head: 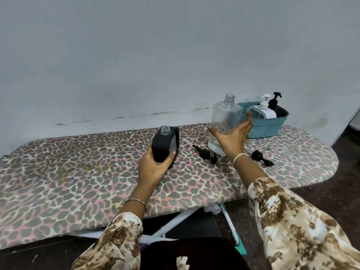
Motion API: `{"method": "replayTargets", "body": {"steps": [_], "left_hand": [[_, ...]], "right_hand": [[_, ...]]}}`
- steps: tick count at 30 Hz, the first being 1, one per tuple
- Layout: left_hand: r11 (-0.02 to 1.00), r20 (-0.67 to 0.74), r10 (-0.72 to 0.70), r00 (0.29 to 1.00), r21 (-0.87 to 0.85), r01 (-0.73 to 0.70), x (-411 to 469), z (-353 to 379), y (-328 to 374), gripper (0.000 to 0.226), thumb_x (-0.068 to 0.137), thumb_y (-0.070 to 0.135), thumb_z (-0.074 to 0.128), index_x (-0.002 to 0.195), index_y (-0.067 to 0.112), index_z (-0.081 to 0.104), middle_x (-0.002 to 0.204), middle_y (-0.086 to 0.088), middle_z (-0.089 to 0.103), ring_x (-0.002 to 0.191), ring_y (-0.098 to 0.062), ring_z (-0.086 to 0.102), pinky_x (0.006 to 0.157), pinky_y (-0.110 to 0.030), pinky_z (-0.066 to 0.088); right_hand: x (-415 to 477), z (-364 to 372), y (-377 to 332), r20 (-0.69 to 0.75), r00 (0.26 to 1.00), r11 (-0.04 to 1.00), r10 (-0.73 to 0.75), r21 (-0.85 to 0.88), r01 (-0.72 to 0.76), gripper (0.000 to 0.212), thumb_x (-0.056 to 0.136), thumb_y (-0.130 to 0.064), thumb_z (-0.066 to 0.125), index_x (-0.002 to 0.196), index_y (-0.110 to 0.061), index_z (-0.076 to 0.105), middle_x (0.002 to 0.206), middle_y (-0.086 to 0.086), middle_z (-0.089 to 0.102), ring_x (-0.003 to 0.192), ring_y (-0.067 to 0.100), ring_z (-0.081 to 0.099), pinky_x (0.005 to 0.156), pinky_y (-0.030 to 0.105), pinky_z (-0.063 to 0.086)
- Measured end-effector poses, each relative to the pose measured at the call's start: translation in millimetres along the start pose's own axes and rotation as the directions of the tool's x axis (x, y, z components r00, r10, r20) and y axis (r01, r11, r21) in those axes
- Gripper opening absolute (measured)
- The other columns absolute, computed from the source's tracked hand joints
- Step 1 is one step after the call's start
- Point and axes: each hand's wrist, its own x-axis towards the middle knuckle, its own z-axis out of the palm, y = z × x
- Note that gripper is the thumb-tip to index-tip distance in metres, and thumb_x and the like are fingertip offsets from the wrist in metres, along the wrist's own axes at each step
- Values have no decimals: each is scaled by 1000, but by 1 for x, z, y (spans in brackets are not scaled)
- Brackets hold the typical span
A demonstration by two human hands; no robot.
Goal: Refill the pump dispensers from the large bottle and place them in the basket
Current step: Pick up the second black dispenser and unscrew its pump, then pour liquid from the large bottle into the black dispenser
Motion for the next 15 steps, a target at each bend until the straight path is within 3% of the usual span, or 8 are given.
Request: {"method": "replayTargets", "body": {"steps": [3, 6, 10, 15], "left_hand": [[1000, -1, -2, 1000, -12, 2, 0, -1, 0, 51, 76, 37, 79, 119, 18, 60, 101, 10, 65, 92, -7, 63, 74, -11, 45], [1000, 8, -11, 1000, -14, 11, 0, -1, 2, 54, 76, 37, 79, 122, 16, 59, 102, 10, 64, 92, -5, 61, 73, -7, 43], [1000, 8, -8, 1000, -15, 8, 1, -1, 3, 52, 76, 34, 79, 121, 15, 60, 104, 8, 65, 92, -6, 61, 72, -5, 43], [1000, 11, -11, 1000, -19, 12, 1, -1, 2, 53, 74, 34, 80, 121, 16, 60, 106, 5, 67, 95, -10, 64, 81, -20, 52]], "right_hand": [[12, 0, 2, 97, 993, 982, 67, 169, -82, 126, 53, -35, 91, 148, -19, 10, 153, 11, 22, 141, 28, 25, 118, 45, 18], [19, -1, 7, 183, 975, 953, 126, 249, -170, 102, 56, -25, 92, 137, -16, 32, 134, 8, 51, 121, 22, 50, 108, 48, 39], [27, -2, 14, 178, 975, 943, 136, 278, -183, 82, 54, -20, 93, 123, -12, 50, 120, 4, 62, 112, 20, 58, 103, 45, 45], [21, -1, 3, 205, 976, 941, 70, 310, -133, 62, 62, -11, 88, 111, -20, 52, 116, 1, 61, 113, 19, 57, 99, 31, 46]]}}
